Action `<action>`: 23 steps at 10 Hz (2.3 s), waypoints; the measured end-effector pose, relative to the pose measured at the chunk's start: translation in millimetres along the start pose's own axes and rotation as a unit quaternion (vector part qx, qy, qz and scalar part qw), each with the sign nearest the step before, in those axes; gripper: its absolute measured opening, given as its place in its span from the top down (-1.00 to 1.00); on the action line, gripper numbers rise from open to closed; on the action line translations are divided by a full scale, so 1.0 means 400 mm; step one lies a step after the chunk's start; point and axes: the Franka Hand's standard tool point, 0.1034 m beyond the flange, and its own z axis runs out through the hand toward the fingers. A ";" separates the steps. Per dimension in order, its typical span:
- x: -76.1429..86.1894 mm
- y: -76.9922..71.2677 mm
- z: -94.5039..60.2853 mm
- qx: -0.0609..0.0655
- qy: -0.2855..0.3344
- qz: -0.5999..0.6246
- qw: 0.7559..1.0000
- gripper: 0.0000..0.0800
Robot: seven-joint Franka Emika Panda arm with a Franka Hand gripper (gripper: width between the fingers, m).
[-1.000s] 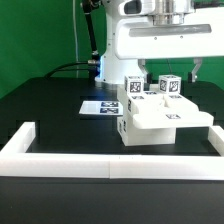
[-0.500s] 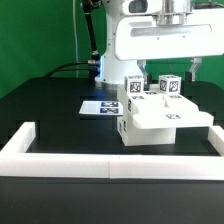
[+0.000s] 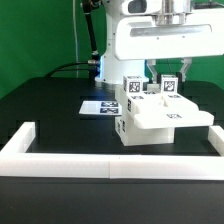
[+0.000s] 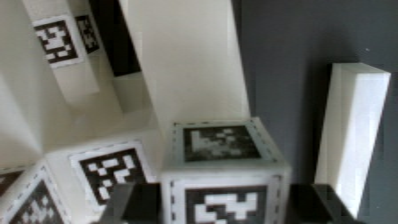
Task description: Assemble chair
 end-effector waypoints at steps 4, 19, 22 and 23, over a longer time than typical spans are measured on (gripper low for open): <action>0.000 0.000 0.000 0.001 0.000 0.136 0.991 0.29; 0.000 -0.015 0.000 0.012 -0.006 0.567 0.824 0.29; -0.001 -0.017 0.000 0.012 -0.007 0.563 0.826 -0.09; -0.002 -0.019 0.001 0.012 -0.007 0.562 0.827 -0.42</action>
Offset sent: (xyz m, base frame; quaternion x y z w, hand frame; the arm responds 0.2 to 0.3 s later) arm 0.0000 0.0000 0.0000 0.0000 0.0000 0.1296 0.9916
